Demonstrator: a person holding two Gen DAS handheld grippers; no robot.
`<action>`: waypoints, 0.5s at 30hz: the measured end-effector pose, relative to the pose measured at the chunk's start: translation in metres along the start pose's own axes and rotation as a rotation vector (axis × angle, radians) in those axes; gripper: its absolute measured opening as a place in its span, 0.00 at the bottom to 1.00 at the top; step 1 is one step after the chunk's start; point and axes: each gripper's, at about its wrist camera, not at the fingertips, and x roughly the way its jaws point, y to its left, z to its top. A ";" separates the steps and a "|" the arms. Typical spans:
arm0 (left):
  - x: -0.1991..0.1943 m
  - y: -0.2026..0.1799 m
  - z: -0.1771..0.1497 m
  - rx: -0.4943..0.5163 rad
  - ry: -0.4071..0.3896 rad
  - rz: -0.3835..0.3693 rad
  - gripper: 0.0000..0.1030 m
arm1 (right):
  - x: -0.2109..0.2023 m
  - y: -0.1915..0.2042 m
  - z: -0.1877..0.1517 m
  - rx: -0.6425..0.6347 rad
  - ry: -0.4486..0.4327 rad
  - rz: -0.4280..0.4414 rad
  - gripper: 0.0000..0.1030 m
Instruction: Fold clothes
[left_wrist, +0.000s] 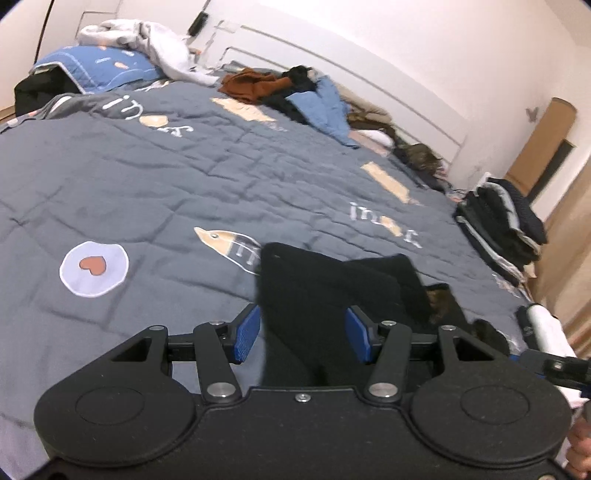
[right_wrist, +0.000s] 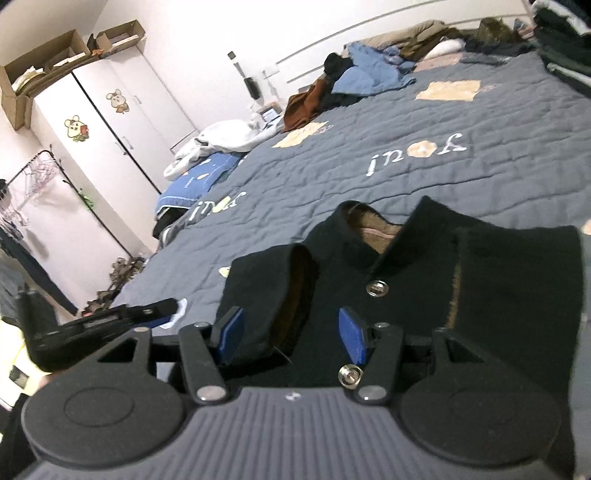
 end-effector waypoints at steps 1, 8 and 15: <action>-0.005 -0.002 -0.003 0.001 -0.004 -0.007 0.50 | -0.002 0.001 -0.004 -0.010 0.001 -0.014 0.54; -0.025 -0.003 -0.026 -0.013 0.023 -0.012 0.50 | -0.015 0.009 -0.026 -0.034 0.015 -0.041 0.54; -0.037 -0.001 -0.044 -0.031 0.052 -0.023 0.53 | -0.027 0.015 -0.044 -0.059 0.005 -0.052 0.55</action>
